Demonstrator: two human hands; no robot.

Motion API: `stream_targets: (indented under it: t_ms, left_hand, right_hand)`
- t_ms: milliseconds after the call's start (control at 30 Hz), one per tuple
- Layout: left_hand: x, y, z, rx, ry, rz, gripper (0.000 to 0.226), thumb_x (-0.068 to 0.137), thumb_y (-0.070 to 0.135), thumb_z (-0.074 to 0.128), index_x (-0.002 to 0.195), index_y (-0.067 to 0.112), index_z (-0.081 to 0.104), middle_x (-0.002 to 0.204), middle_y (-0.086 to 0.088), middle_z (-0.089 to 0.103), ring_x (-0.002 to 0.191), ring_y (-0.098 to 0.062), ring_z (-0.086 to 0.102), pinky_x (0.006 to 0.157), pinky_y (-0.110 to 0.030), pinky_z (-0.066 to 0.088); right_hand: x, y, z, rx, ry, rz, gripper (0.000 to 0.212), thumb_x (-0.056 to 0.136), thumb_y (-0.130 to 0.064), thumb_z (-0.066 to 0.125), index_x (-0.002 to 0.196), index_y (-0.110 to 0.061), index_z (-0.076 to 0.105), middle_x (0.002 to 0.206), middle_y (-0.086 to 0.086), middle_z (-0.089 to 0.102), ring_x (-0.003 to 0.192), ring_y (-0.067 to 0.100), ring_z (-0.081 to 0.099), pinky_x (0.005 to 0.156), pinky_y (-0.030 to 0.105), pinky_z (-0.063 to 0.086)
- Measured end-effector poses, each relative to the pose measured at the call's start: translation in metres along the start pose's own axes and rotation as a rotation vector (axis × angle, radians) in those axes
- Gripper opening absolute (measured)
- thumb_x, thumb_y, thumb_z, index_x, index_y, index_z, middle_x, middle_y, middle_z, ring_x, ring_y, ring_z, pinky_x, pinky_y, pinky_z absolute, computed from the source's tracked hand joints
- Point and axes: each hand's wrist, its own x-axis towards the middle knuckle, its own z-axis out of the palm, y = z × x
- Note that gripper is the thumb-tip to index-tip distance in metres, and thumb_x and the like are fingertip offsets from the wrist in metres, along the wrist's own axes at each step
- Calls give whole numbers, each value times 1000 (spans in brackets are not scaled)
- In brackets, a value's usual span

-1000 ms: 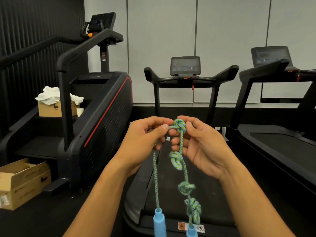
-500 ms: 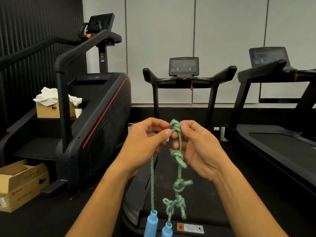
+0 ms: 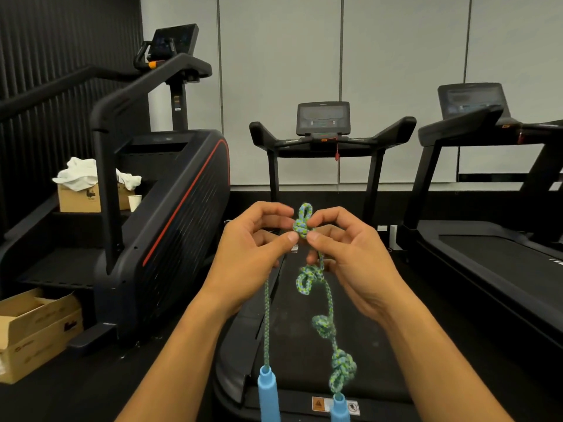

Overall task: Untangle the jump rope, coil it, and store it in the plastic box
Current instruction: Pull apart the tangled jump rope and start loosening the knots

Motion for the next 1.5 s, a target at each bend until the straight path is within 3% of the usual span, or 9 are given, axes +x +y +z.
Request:
stream_targets:
  t_ms: [167, 267, 433, 667, 867, 1000, 1167, 1333, 1500]
  left_hand:
    - [-2, 0, 6, 48, -81, 50, 33, 89, -1, 68, 112, 23, 69, 97, -3, 72, 66, -16, 59, 56, -14, 45]
    - [-1, -3, 9, 52, -55, 5, 28, 89, 1, 69, 109, 20, 70, 94, -4, 74, 70, -30, 66, 56, -14, 45]
    - [1, -3, 7, 30, 18, -42, 22, 89, 1, 68, 106, 13, 73, 82, 1, 73, 55, 1, 57, 52, -10, 42]
    - [2, -5, 6, 33, 64, -74, 22, 92, 5, 66, 108, 17, 73, 78, 1, 72, 55, -3, 54, 52, -12, 42]
    - [4, -8, 4, 50, 120, -46, 42, 85, 4, 74, 123, 20, 62, 85, 0, 77, 74, -17, 66, 74, -29, 57]
    - [3, -8, 3, 66, 116, -30, 40, 85, 0, 73, 120, 17, 65, 78, 7, 74, 68, -6, 66, 68, -20, 53]
    - [2, -7, 3, 89, 118, -13, 35, 86, 0, 71, 117, 16, 67, 84, 1, 74, 67, -2, 66, 66, -16, 51]
    - [2, -9, 1, 94, 136, -4, 31, 89, 3, 69, 114, 21, 69, 89, -7, 75, 83, -24, 72, 78, -30, 59]
    - [2, -8, 1, 80, 111, 20, 20, 89, 2, 68, 96, 20, 74, 87, -10, 75, 77, -22, 67, 74, -36, 56]
  right_hand:
    - [-1, -2, 1, 61, 3, 30, 14, 98, -9, 54, 105, -11, 66, 76, 10, 69, 59, 20, 53, 62, 31, 46]
    - [0, 1, 0, 39, 19, 36, 7, 100, -10, 52, 103, -11, 59, 76, 13, 68, 55, 19, 54, 58, 30, 47]
    - [0, 2, -3, -126, 52, -54, 8, 93, -4, 62, 98, -9, 60, 89, 7, 67, 61, 22, 66, 68, 38, 55]
    - [-3, 0, 5, -309, 113, -170, 23, 85, -2, 71, 95, -22, 66, 96, 2, 67, 63, 20, 72, 71, 46, 58]
    - [-3, 5, 11, -449, 143, -252, 13, 86, -17, 75, 95, -24, 68, 96, 2, 69, 62, 13, 72, 63, 31, 59]
    - [0, 9, 12, -496, 197, -258, 10, 85, -16, 76, 85, -19, 67, 90, 1, 70, 61, 8, 71, 60, 24, 56]
    - [-1, 11, 14, -533, 220, -260, 12, 86, -14, 74, 81, -20, 64, 85, 1, 71, 62, 7, 72, 62, 31, 58]
    - [-2, 12, 20, -493, 209, -264, 9, 87, -14, 72, 82, -16, 64, 82, 2, 71, 63, 7, 72, 63, 34, 59]
    - [-2, 14, 18, -488, 115, -286, 8, 90, -13, 69, 85, -15, 62, 83, 0, 69, 67, 11, 73, 67, 44, 59]
